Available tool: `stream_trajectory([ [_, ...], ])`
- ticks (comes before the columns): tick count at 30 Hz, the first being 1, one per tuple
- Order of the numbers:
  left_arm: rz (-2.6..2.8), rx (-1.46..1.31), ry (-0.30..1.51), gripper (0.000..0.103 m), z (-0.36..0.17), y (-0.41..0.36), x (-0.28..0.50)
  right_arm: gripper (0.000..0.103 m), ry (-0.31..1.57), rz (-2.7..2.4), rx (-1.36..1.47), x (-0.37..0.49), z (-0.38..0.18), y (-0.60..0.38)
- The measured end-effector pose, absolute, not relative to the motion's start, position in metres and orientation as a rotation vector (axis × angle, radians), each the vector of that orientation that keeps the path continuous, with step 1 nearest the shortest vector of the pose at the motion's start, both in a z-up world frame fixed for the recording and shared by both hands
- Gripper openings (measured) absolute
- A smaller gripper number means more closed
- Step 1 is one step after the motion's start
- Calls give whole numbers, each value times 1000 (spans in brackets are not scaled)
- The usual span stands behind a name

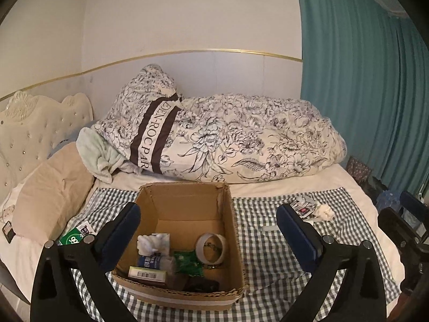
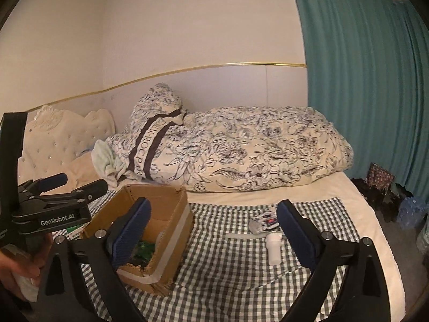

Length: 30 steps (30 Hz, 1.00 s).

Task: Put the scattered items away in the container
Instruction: 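Move both tools back toward the white cylinder and gray packet on the cloth, then approach the gray packet with the left tool while the right tool approaches the white cylinder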

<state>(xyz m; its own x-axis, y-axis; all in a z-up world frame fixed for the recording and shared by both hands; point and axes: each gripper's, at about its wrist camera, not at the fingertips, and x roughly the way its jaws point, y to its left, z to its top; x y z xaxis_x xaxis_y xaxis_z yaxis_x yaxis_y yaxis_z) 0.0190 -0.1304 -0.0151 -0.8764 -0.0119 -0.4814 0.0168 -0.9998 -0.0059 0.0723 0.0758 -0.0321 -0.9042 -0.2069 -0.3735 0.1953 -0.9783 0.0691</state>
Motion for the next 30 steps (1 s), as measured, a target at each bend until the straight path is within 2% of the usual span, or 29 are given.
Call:
stream_trajectory([
  [2, -3037, 767, 14, 103, -13, -125, 20, 103, -51, -2891, 559, 75, -30, 82],
  [21, -3129, 752, -19, 103, -15, -68, 10, 103, -81, -3005, 599, 72, -37, 151],
  [30, -3153, 830, -43, 103, -37, -43, -12, 103, -1, -3009, 690, 53, -60, 162],
])
